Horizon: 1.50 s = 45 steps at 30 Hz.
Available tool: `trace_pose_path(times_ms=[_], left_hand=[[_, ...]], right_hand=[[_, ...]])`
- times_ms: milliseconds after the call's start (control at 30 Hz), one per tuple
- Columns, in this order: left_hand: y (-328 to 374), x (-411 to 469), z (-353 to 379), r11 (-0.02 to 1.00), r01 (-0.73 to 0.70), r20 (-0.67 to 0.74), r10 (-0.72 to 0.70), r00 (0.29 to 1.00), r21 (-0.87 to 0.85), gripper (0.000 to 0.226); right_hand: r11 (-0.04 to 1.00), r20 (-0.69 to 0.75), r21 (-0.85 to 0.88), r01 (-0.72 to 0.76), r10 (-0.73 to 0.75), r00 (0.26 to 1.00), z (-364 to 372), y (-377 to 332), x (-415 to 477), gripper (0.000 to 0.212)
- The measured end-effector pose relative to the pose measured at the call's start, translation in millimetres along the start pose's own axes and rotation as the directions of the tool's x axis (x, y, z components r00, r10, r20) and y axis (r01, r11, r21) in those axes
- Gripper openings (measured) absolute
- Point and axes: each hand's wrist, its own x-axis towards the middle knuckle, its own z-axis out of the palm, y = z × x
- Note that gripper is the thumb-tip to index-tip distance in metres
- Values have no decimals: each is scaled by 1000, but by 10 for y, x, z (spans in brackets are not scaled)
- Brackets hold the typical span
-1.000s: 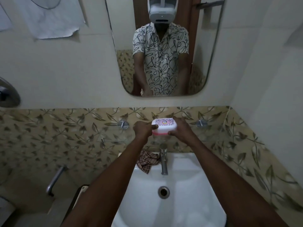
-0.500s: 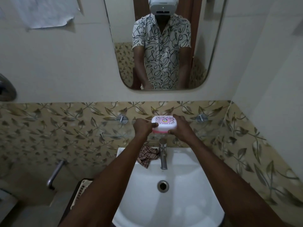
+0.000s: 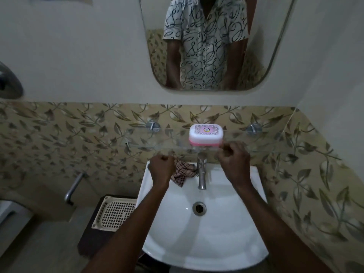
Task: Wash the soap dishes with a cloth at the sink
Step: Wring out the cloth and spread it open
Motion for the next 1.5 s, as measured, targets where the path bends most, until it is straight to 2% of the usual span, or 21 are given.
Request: trace_pose_path(times_ms=[100,167,267,367,433,500,600,700,767,833,867,933,1000,1067,1133,1200,1233,1300,1400,1433,1500], left_hand=[[-701,-47,39,975,217,62,-219,974,49,26],[-996,-8,171,965,199,81,-215,973,169,16],[-1118,190,432,948,-113,165,66,984,298,17],[-1093,486,660,860,-378,428,215,878,343,24],[-1142,698,769,774,-492,576,206,791,399,27],[-1202,833,830,699,-547,665,135,734,462,48],[-1170,929,792,813,-473,589,208,781,340,10],[-1137,1002,612,906,-380,512,241,825,185,14],[-1104,988,403,976,-216,553,198,809,-33,13],[-1107,954,225,975,9,603,130,787,-222,12],[-1100,917,171,946,110,633,115,766,-305,10],[-1053,820,84,881,275,707,91,701,-386,25],[-1008,737,15,852,357,771,81,631,-382,29],[-976,660,-31,862,379,807,56,588,-337,35],[-944,587,-72,876,384,811,15,585,-293,36],[-928,532,-94,883,412,814,-61,578,-227,36],[-922,504,-93,911,374,823,-74,564,-174,38],[-938,430,-97,989,151,837,-75,543,-9,50],[-977,330,-133,961,-171,831,-91,549,218,79],[-1006,321,-156,943,-228,826,-79,558,243,80],[-1054,358,-241,909,-312,787,-27,616,275,60]], right_hand=[[997,165,36,-68,62,984,274,131,-555,14],[991,303,42,-127,109,947,546,255,-873,14],[980,452,30,-196,162,877,908,369,-1192,23],[973,524,-9,-231,201,828,1173,445,-1385,28],[963,546,-41,-266,245,801,1283,506,-1472,28],[946,553,-58,-319,297,778,1326,556,-1493,29],[926,561,-62,-372,340,754,1327,613,-1432,29],[891,546,-43,-452,400,736,1289,556,-1282,31],[899,446,-1,-438,393,804,1278,495,-1152,29],[917,361,45,-397,356,862,1251,437,-1027,36],[925,360,75,-372,323,875,1232,411,-970,43],[944,432,134,-302,219,875,1209,379,-891,59],[945,506,177,-274,152,849,1185,352,-855,70],[912,543,239,-335,160,824,1155,337,-805,68],[908,569,254,-334,139,811,1125,346,-768,67],[941,575,215,-261,94,813,1109,339,-739,53],[940,556,214,-264,105,824,1106,325,-728,39],[919,499,233,-317,167,850,1093,255,-724,19],[919,417,191,-345,242,876,1045,204,-692,13],[916,411,176,-361,265,872,1022,206,-666,15],[908,435,149,-391,295,851,956,232,-613,16]])
